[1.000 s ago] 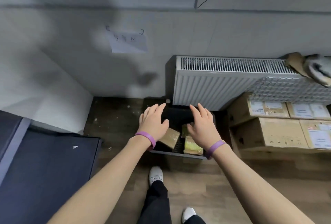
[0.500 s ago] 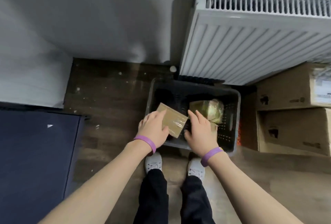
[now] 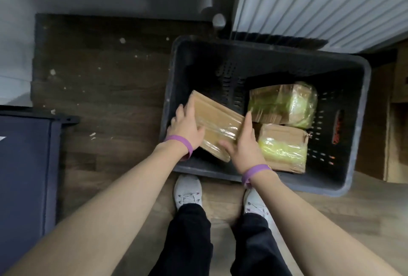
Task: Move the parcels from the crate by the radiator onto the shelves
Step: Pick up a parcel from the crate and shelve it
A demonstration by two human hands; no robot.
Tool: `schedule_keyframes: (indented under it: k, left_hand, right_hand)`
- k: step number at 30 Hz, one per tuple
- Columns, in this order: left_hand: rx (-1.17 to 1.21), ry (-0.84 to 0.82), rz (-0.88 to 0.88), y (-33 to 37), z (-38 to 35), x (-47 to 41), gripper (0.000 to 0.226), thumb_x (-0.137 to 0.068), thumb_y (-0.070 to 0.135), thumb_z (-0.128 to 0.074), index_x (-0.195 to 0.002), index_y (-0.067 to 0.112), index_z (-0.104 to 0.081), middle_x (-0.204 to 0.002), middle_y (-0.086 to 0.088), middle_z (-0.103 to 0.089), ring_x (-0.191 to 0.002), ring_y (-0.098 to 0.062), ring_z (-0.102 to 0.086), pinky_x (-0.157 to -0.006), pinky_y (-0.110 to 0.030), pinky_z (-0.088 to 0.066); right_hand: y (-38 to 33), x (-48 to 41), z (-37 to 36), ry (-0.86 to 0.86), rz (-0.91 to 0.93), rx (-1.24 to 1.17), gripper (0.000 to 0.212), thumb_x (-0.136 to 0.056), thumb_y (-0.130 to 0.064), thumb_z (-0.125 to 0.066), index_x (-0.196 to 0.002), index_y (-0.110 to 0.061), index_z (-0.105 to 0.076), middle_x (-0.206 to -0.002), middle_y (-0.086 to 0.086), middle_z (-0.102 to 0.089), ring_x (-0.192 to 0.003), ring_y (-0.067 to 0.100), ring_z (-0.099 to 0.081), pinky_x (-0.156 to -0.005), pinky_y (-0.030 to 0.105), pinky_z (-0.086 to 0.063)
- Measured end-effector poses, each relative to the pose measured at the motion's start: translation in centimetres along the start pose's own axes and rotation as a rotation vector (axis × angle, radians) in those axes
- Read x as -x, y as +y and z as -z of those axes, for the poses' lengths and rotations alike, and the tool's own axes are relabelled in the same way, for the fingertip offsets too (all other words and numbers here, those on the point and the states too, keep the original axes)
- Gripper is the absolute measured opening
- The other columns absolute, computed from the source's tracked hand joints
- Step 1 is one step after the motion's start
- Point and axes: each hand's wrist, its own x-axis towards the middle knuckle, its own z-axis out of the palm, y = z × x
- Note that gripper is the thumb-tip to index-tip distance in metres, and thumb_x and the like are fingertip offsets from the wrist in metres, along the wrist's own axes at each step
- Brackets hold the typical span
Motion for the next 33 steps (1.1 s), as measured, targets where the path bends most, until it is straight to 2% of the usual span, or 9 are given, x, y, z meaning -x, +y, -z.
schedule_keyframes:
  k: [3,6,10,14,19,25,28,30,33]
  left_hand:
    - [0.038,0.057,0.006,-0.2,-0.2,-0.2,0.087,-0.089,0.030,-0.055,-0.147,0.043,0.009,-0.140,-0.008,-0.029,-0.122,-0.035,-0.041,-0.101,-0.045,-0.037]
    - [0.111,0.073,0.034,0.2,0.7,0.9,0.090,-0.086,0.028,-0.057,-0.144,0.048,0.009,-0.130,-0.007,-0.033,-0.113,-0.034,-0.047,-0.095,-0.044,-0.041]
    - [0.193,0.089,0.010,1.5,3.7,5.1,0.094,-0.083,0.027,-0.059,-0.136,0.062,0.011,-0.108,0.002,-0.029,-0.088,-0.029,-0.050,-0.081,-0.036,-0.041]
    - [0.309,0.093,0.026,3.9,8.7,11.5,0.085,-0.082,0.030,-0.060,-0.132,0.065,-0.001,-0.109,0.003,-0.028,-0.079,-0.026,-0.053,-0.077,-0.035,-0.042]
    - [0.488,0.154,0.020,6.6,16.6,21.6,0.067,-0.084,0.035,-0.060,-0.127,0.058,-0.015,-0.116,0.002,-0.031,-0.078,-0.020,-0.051,-0.079,-0.035,-0.043]
    - [0.733,0.414,-0.087,8.3,27.0,32.1,0.033,-0.088,0.044,-0.057,-0.108,0.051,-0.032,-0.123,0.007,-0.043,-0.101,-0.015,-0.049,-0.079,-0.033,-0.041]
    - [0.768,0.580,-0.081,8.5,31.5,37.6,0.026,-0.090,0.041,-0.057,-0.106,0.041,-0.036,-0.118,0.005,-0.047,-0.098,-0.015,-0.051,-0.072,-0.028,-0.043]
    - [0.767,0.690,-0.076,8.6,33.7,41.6,0.026,-0.090,0.038,-0.058,-0.107,0.034,-0.038,-0.115,0.005,-0.047,-0.093,-0.010,-0.049,-0.064,-0.020,-0.036]
    - [0.812,0.823,-0.060,8.1,35.8,47.9,0.027,-0.088,0.032,-0.061,-0.105,0.028,-0.041,-0.109,0.008,-0.047,-0.091,-0.006,-0.047,-0.063,-0.014,-0.032]
  right_hand:
    - [0.1,-0.8,-0.5,0.056,0.027,-0.039,0.095,-0.089,-0.035,-0.065,-0.150,-0.034,0.007,-0.139,0.016,-0.050,-0.113,0.037,-0.057,-0.091,0.041,-0.048]
    - [-0.3,-0.2,-0.1,0.097,0.032,-0.047,0.083,-0.089,-0.030,-0.066,-0.148,-0.031,-0.008,-0.123,0.014,-0.061,-0.105,0.036,-0.059,-0.089,0.042,-0.048]
    - [-2.1,3.4,2.7,0.146,0.114,-0.058,0.078,-0.086,-0.021,-0.068,-0.144,-0.032,-0.017,-0.126,0.009,-0.058,-0.104,0.031,-0.058,-0.081,0.032,-0.044]
    - [-6.2,9.5,7.4,0.177,0.211,-0.043,0.074,-0.083,-0.015,-0.071,-0.139,-0.032,-0.024,-0.121,0.006,-0.058,-0.099,0.028,-0.059,-0.076,0.028,-0.039]
    - [-13.7,18.7,13.6,0.201,0.319,-0.083,0.060,-0.085,-0.028,-0.071,-0.133,-0.033,-0.034,-0.125,-0.004,-0.053,-0.109,0.014,-0.053,-0.085,0.027,-0.041]
    - [-23.5,27.6,18.9,0.176,0.511,-0.217,0.041,-0.086,-0.039,-0.068,-0.117,-0.036,-0.041,-0.122,-0.007,-0.054,-0.109,0.006,-0.052,-0.092,0.024,-0.042]
    - [-28.0,31.4,20.7,0.156,0.647,-0.235,0.029,-0.089,-0.041,-0.063,-0.110,-0.034,-0.045,-0.116,-0.005,-0.053,-0.105,0.002,-0.051,-0.090,0.016,-0.039]
    - [-30.4,33.9,21.6,0.119,0.716,-0.242,0.016,-0.093,-0.041,-0.057,-0.102,-0.036,-0.044,-0.112,-0.003,-0.052,-0.100,-0.002,-0.051,-0.091,0.020,-0.040]
    - [-33.8,38.4,22.4,0.078,0.809,-0.230,0.011,-0.095,-0.042,-0.051,-0.091,-0.037,-0.042,-0.107,-0.004,-0.048,-0.091,-0.014,-0.047,-0.078,0.016,-0.039]
